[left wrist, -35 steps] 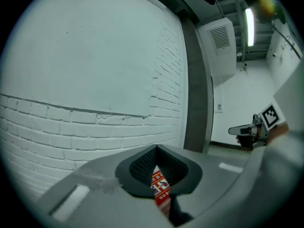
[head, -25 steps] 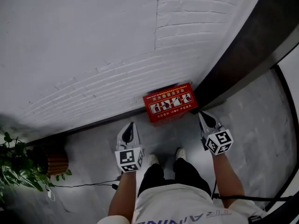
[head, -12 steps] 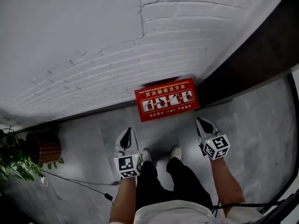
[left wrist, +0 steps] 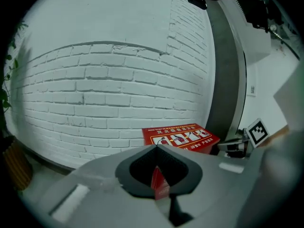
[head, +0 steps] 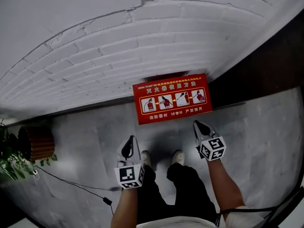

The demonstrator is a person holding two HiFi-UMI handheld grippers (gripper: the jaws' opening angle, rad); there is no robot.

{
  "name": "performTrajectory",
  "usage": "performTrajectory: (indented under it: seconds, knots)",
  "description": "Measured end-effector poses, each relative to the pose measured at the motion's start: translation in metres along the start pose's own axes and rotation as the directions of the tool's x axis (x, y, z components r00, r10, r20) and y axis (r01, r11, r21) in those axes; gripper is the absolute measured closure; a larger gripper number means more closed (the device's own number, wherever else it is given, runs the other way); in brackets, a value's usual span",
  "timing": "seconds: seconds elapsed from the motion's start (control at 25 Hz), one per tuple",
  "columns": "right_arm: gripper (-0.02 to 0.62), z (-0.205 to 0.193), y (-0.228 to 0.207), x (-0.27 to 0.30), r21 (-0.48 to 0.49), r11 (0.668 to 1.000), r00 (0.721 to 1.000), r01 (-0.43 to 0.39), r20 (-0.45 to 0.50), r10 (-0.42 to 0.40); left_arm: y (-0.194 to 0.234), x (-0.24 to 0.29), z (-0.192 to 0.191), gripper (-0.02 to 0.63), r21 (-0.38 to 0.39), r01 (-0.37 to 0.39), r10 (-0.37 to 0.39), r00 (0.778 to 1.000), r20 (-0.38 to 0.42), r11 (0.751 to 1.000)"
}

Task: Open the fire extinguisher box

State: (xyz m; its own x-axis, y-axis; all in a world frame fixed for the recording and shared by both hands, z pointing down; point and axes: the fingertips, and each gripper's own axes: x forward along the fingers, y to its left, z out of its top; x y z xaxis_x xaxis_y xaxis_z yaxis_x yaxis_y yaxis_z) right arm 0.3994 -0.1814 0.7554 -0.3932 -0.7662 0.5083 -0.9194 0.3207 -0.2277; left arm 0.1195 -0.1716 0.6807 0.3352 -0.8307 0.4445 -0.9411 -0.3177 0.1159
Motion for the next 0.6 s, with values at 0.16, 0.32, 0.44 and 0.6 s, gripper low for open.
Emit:
performTrajectory:
  seconds: [0.16,0.32,0.44,0.6]
  knots:
    - [0.594,-0.014,-0.005,0.016,0.006,1.000,1.000,-0.008,-0.013,0.008,-0.001,0.021,-0.022,0.600,0.004,-0.007,0.007,1.000,-0.021,1.000]
    - [0.594,-0.029,-0.016,0.036,0.002,1.000,0.999,-0.014,-0.033,0.014,-0.001,0.031,-0.037,0.600,-0.009,-0.010,0.010,1.000,-0.025,1.000]
    - [0.594,-0.037,-0.027,0.049,0.018,1.000,0.999,0.000,-0.034,0.001,0.000,0.033,-0.041,0.600,-0.015,-0.014,0.013,1.000,-0.020,1.000]
    - [0.594,-0.033,-0.030,0.055,0.041,0.999,1.000,0.008,-0.015,-0.007,0.006,0.034,-0.043,0.600,-0.019,-0.025,0.025,0.999,-0.026,1.000]
